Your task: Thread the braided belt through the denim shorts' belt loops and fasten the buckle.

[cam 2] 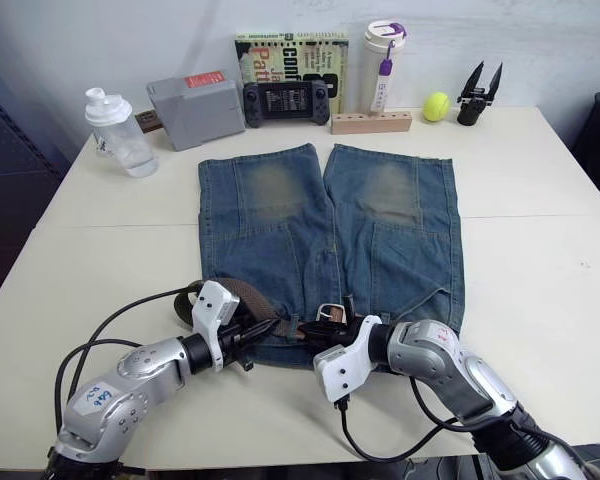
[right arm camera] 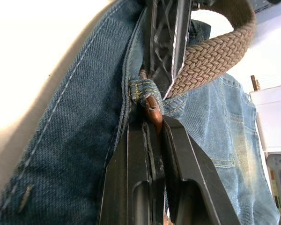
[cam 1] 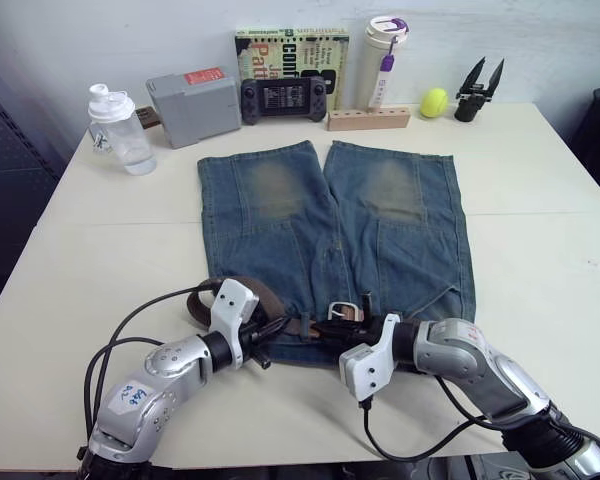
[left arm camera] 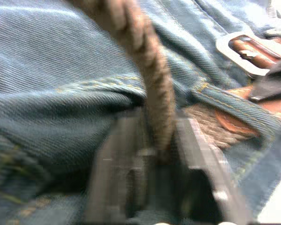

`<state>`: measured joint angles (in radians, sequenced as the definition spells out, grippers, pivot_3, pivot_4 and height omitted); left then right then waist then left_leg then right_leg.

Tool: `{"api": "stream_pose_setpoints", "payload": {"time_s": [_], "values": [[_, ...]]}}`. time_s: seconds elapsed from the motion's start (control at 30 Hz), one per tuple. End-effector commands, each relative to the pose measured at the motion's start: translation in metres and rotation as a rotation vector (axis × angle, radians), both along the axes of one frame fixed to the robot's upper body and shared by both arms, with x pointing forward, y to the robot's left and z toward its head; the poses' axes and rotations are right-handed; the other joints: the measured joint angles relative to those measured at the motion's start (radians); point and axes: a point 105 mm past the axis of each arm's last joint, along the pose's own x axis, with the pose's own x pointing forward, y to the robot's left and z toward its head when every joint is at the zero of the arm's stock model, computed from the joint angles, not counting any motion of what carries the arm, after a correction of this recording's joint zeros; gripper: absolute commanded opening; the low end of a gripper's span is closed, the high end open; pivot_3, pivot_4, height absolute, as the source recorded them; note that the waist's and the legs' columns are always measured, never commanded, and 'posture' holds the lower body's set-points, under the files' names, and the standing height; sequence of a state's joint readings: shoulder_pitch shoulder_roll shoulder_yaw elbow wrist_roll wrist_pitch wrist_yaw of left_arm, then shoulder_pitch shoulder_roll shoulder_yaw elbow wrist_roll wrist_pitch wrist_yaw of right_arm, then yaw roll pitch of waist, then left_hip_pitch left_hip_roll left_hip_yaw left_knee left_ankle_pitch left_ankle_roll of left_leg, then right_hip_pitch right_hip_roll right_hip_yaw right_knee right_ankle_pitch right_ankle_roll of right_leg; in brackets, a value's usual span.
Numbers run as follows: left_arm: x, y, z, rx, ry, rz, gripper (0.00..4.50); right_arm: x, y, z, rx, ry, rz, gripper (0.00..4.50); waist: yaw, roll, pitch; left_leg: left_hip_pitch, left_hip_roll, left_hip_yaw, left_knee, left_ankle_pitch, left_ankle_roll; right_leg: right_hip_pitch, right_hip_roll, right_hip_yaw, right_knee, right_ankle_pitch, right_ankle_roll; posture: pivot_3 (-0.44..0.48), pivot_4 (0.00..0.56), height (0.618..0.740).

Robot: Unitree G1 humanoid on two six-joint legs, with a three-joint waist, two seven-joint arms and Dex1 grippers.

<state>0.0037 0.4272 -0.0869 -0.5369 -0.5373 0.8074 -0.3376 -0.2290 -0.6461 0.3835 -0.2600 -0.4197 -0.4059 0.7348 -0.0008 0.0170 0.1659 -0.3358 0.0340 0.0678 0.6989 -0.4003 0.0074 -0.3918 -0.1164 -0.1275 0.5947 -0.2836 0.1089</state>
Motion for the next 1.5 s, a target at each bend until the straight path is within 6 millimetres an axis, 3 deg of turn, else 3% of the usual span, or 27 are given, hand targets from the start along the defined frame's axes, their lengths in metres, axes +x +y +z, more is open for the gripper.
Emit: {"api": "stream_pose_setpoints", "payload": {"time_s": [0.03,0.07,0.1,0.3,0.43,0.63,0.77,0.9,1.07,1.17,1.37,1.5], "values": [[-0.010,0.013,0.008,-0.049,0.016,-0.003,2.79,0.004,-0.001,0.018,0.060,-0.035,-0.021,0.00,-0.001,0.000,0.000,0.000,0.000,0.000,0.000,0.000,0.000,0.000,0.000,0.000,0.000,0.000,0.000,0.000,0.150,0.731],[-0.013,0.017,0.012,-0.063,0.011,-0.007,3.38,0.005,-0.001,0.020,0.062,-0.036,-0.024,0.00,-0.001,0.000,0.000,0.000,0.001,0.000,0.000,0.000,0.000,-0.001,0.000,0.000,0.000,0.000,0.000,0.000,0.150,0.731],[-0.016,0.021,0.013,-0.070,0.010,-0.017,3.71,0.006,-0.001,0.021,0.065,-0.039,-0.025,0.00,-0.003,0.000,0.000,0.000,0.001,0.000,0.000,0.000,0.000,-0.001,0.000,-0.001,0.000,0.000,-0.001,0.000,0.150,0.731],[-0.031,0.033,0.010,-0.062,0.027,-0.055,3.71,0.008,-0.001,0.026,0.089,-0.045,-0.025,0.00,0.001,0.000,0.001,0.000,0.003,0.000,0.000,0.000,0.000,-0.001,0.000,-0.001,0.001,-0.001,-0.002,0.000,0.150,0.731],[-0.023,0.035,0.015,-0.116,-0.009,-0.007,2.54,0.008,-0.001,0.028,0.095,-0.046,-0.017,0.00,0.000,0.000,0.001,-0.001,0.003,0.000,0.000,0.000,0.000,-0.001,-0.001,0.000,0.001,-0.001,-0.002,0.000,0.150,0.731],[-0.018,0.031,0.017,-0.156,-0.023,0.010,0.05,0.007,-0.004,0.029,0.095,-0.047,-0.016,0.00,0.000,-0.001,0.001,-0.001,0.001,0.000,0.000,0.000,0.000,-0.001,0.000,-0.001,0.001,-0.001,-0.002,0.000,0.150,0.731],[-0.020,0.030,-0.007,-0.001,0.000,0.001,0.05,0.008,-0.005,0.032,0.103,-0.049,-0.022,0.00,0.000,-0.001,0.001,-0.001,0.000,0.000,0.000,0.000,0.000,-0.001,0.000,-0.001,0.001,-0.001,-0.002,0.000,0.150,0.731],[-0.026,0.039,-0.044,0.247,0.027,-0.034,0.05,0.005,-0.012,0.045,0.152,-0.022,-0.038,0.00,0.003,0.000,0.001,-0.001,0.000,0.000,0.000,0.000,0.000,-0.001,0.000,-0.001,0.001,-0.001,-0.002,0.000,0.150,0.731],[-0.025,0.040,-0.051,0.283,0.022,-0.033,0.05,-0.003,-0.024,0.059,0.183,0.000,-0.046,0.00,0.005,0.002,0.000,0.000,0.001,0.000,0.000,0.000,0.001,0.000,-0.002,0.000,0.001,-0.001,-0.002,0.000,0.150,0.731],[-0.026,0.037,-0.051,0.280,0.016,-0.050,0.05,-0.004,-0.042,0.067,0.173,0.014,-0.080,0.00,0.009,0.002,-0.001,0.001,0.002,0.000,0.000,-0.001,0.001,0.000,-0.004,0.000,0.001,-0.001,-0.002,0.000,0.150,0.731],[-0.027,0.036,-0.055,0.304,0.008,-0.070,0.05,0.018,-0.105,0.102,0.170,-0.002,-0.260,0.00,0.015,0.002,-0.001,0.001,-0.001,0.001,0.000,-0.001,0.004,0.000,-0.009,-0.002,0.001,-0.001,-0.002,0.000,0.150,0.731],[-0.027,0.036,-0.057,0.315,-0.001,-0.081,0.05,0.027,-0.134,0.111,0.148,-0.029,-0.333,0.00,0.016,0.002,-0.001,0.001,-0.001,0.001,0.000,-0.001,0.005,0.000,-0.010,-0.003,0.001,-0.001,-0.002,0.000,0.150,0.731]]}}
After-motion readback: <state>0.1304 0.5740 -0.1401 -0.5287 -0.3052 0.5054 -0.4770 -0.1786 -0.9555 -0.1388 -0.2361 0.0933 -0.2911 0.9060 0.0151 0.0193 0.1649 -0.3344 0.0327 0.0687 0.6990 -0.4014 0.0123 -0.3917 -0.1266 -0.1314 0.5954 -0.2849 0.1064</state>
